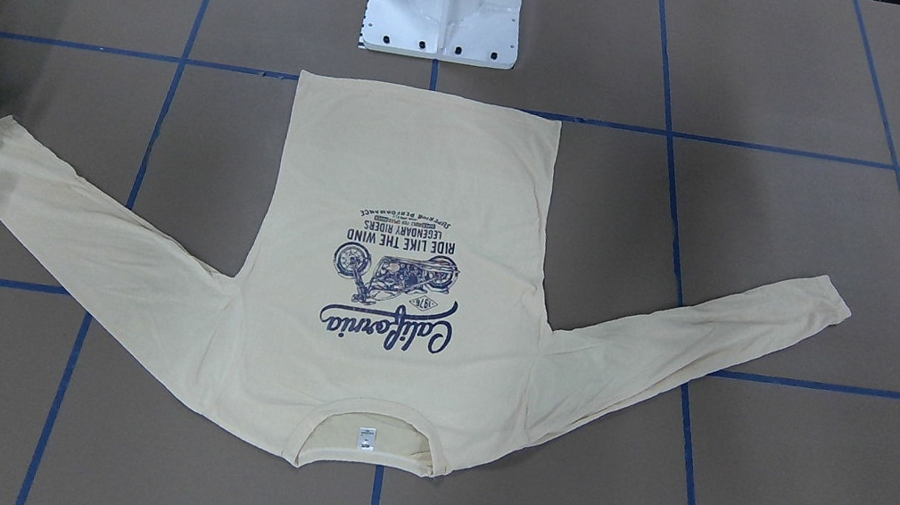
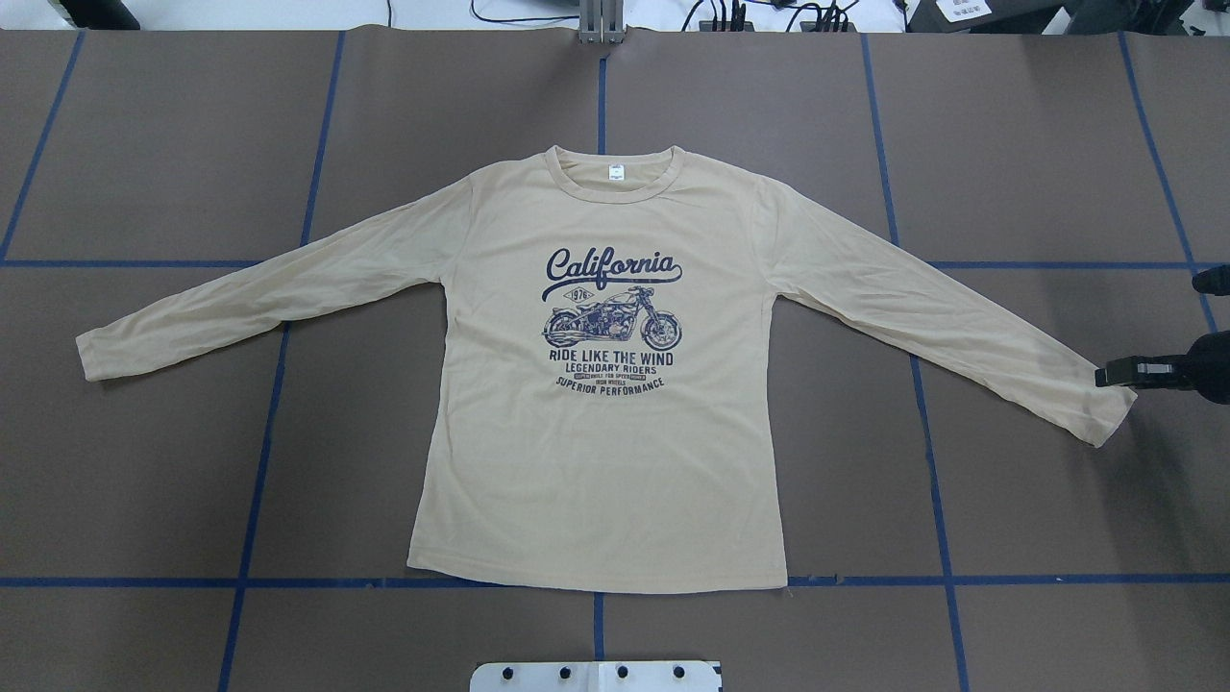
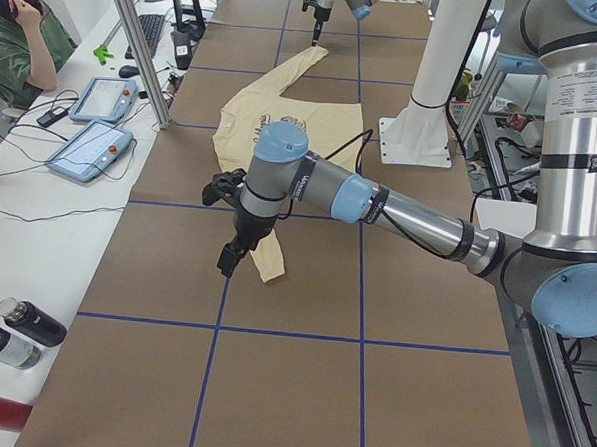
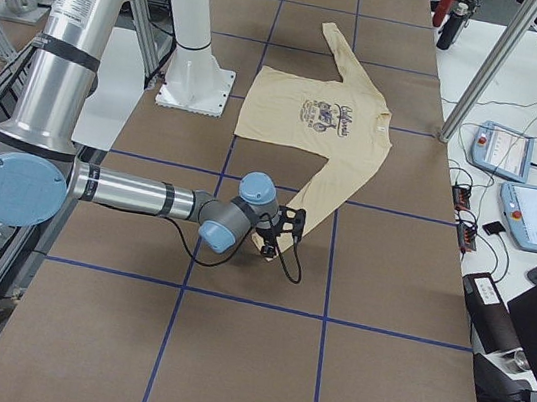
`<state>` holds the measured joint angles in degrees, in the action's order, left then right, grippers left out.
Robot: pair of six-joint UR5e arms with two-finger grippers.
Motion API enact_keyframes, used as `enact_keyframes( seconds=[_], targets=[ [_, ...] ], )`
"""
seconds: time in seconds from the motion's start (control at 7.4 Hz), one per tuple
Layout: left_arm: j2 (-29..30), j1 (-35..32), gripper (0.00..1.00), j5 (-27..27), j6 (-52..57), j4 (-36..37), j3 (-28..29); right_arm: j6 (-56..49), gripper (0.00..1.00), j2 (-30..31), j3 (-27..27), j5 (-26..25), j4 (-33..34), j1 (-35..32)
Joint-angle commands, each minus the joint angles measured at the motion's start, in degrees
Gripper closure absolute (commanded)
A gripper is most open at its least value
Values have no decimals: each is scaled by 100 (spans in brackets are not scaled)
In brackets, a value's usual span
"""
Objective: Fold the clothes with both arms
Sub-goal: 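Move the right gripper down to the sleeve cuff nearest it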
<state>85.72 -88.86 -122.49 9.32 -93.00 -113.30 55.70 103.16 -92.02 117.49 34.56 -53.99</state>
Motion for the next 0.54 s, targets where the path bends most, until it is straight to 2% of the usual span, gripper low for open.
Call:
enact_keyframes(
  seconds=[0.0,0.41],
  targets=[
    [-2,0,0,-213,0,1,71,-58,51,20,132,-95,-11,-6],
    [-2,0,0,-214,0,1,72,-59,51,82,158,-95,-11,-15]
  ],
)
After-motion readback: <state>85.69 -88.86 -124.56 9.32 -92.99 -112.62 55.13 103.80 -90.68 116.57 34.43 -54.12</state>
